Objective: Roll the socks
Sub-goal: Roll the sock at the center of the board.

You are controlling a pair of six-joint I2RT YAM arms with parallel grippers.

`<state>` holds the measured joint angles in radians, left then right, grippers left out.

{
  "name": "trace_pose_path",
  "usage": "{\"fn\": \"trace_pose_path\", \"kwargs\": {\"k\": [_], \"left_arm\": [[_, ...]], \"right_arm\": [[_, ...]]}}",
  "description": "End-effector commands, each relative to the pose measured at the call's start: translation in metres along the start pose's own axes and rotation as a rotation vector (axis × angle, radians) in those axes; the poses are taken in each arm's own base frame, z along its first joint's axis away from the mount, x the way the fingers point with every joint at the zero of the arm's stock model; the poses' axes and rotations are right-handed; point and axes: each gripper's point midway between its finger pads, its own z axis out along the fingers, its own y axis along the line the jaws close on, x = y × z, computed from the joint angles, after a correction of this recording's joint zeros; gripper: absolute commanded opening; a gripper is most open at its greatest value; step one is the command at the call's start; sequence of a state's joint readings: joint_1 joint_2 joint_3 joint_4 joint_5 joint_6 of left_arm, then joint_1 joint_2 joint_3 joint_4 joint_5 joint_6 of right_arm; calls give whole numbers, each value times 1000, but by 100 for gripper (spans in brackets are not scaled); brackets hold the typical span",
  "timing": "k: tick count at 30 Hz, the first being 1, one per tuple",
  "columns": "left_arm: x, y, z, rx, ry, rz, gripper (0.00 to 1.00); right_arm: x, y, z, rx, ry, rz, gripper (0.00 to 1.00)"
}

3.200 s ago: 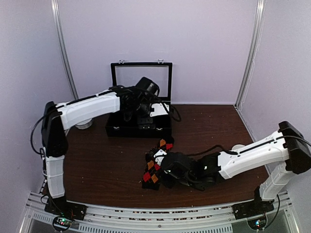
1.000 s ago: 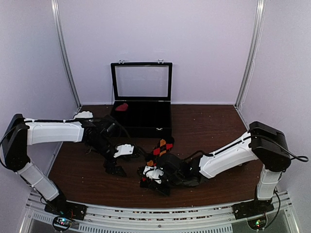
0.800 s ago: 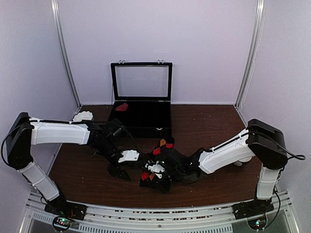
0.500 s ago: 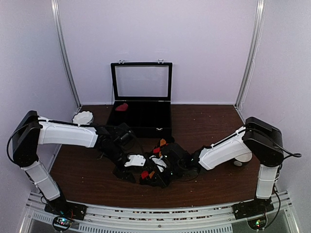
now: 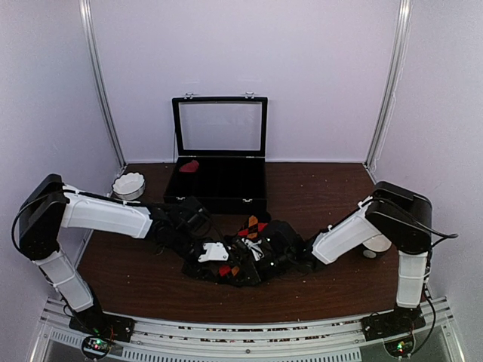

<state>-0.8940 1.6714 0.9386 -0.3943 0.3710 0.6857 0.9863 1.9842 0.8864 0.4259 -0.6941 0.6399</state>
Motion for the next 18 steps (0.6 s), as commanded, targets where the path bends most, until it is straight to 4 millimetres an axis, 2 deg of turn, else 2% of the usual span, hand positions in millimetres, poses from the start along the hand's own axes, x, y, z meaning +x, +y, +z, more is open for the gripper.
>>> {"fn": "trace_pose_path", "kwargs": {"k": [1,4,8,11,18], "left_arm": [[-15,-1,-7,-2,-59,-6,55],[-12,-7,-4,19,-54,14,56],[-2,0,4,-1,-8,27,52],[-3,4,5,-11,-1,31,50],[-6,10,7,-10,6,21,37]], "right_arm": [[0,-2,-2,-42,-14,64,0],[-6,-1,-6,-77,-38,116,0],[-11,4,-6,-108,-44,167,0],[-14,7,-5,-119,-43,190,0],[-12,2,-5,-74,-18,204,0]]}}
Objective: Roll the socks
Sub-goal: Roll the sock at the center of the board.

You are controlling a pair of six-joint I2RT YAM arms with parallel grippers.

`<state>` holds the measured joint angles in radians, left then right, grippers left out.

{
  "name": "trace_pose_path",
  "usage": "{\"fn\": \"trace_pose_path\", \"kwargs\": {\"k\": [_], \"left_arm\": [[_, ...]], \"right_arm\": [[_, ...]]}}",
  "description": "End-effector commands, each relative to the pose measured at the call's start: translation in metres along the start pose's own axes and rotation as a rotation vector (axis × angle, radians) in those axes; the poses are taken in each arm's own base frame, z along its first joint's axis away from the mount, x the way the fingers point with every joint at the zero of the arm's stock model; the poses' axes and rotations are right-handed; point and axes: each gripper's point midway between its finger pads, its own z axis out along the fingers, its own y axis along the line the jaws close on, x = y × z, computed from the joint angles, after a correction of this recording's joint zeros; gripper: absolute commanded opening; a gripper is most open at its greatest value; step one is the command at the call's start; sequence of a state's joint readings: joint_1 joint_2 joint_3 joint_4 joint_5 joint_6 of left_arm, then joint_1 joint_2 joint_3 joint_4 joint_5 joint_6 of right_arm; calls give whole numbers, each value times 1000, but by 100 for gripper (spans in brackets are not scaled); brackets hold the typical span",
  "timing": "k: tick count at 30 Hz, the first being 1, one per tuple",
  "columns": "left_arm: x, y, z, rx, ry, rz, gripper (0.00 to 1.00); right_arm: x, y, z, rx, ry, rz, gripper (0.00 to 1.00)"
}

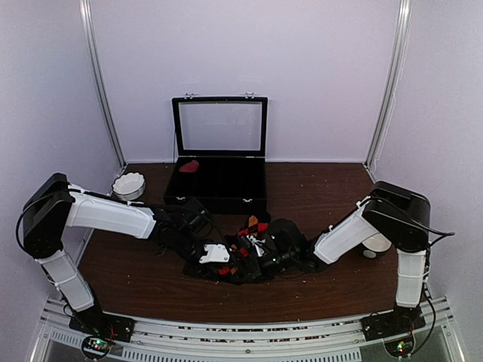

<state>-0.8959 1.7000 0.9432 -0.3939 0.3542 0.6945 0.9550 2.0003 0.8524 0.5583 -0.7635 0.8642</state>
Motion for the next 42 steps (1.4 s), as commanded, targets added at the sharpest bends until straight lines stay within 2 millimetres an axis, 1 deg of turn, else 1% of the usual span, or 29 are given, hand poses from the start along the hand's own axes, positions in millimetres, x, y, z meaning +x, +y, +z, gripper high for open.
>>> {"fn": "trace_pose_path", "kwargs": {"k": [1,4,8,12,13,18,24,27,28,32,34,36,42], "left_arm": [[-13,9,0,-12,-23,18,37],[-15,9,2,-1,-20,18,35],[-15,8,8,17,-8,20,33],[-16,6,10,38,3,27,29],[-16,6,10,39,5,30,26],[-11,6,15,58,42,4,0],[-6,12,15,64,71,-56,0],[1,17,14,94,80,-122,0],[3,19,14,106,78,-147,0],[7,21,15,167,82,-225,0],[9,23,17,188,88,-266,0],[12,25,20,217,98,-309,0],[10,31,18,315,86,-424,0]], "right_arm": [[-4,-1,1,20,8,12,0],[-3,-5,1,38,11,19,0],[-4,-5,2,32,6,27,0],[-6,-3,1,19,-7,33,0],[-6,-2,1,17,-8,32,0],[-14,7,0,-10,-32,23,0],[-19,14,-4,-22,-56,9,2],[-19,16,-7,-21,-70,3,6],[-20,15,-9,-16,-77,1,8],[-14,8,-17,33,-88,-16,16],[-9,1,-24,71,-93,-22,27],[-5,-1,-32,91,-116,-30,32],[12,-16,-53,155,-148,-44,36]]}}
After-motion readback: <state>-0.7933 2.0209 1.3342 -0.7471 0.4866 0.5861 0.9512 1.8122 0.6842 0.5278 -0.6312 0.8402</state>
